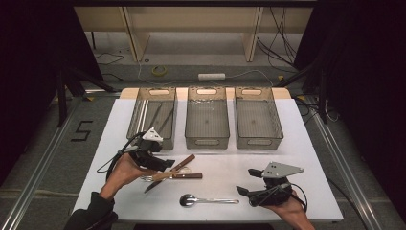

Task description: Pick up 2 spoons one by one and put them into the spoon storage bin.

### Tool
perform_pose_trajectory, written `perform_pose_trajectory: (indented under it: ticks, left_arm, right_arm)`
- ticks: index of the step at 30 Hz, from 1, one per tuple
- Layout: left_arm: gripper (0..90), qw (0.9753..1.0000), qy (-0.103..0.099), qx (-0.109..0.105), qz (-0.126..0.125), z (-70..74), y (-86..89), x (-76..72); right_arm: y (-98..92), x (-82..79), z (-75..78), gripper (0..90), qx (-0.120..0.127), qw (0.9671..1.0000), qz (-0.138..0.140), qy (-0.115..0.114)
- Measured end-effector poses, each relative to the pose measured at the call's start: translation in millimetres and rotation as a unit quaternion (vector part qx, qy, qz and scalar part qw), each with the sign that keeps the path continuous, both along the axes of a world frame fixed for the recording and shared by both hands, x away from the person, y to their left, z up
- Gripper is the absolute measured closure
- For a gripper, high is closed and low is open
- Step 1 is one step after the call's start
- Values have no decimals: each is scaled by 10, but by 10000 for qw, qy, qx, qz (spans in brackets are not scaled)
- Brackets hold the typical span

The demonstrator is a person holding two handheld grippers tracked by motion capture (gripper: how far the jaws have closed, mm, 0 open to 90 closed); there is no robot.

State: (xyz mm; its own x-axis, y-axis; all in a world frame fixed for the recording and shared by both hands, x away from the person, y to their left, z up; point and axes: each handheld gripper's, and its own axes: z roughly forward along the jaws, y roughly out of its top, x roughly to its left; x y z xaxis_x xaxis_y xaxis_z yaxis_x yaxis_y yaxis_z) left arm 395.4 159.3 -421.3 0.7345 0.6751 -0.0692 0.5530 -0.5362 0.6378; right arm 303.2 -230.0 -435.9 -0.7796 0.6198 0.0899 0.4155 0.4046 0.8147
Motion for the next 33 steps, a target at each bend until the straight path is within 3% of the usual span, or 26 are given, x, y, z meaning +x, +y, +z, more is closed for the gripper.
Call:
perform_pose_trajectory:
  ticks: [9, 13, 18, 33]
  left_arm:
    - [278, 9980, 199, 552, -247, -99, -39, -17]
    - [359, 9950, 328, 853, -407, -149, -42, -30]
    - [402, 9914, 503, 1050, -592, -220, -70, -41]
    - [601, 9859, 801, 1275, -735, -328, -63, -37]
  right_arm:
    - [-2, -3, -3, 268, -20, 10000, -11, 2]
    - [1, -12, 0, 268, -65, 10000, 6, -25]
    - [-3, -10, -2, 268, -80, 10000, -8, -25]
    - [-3, -14, -6, 268, -92, 10000, -12, -10]
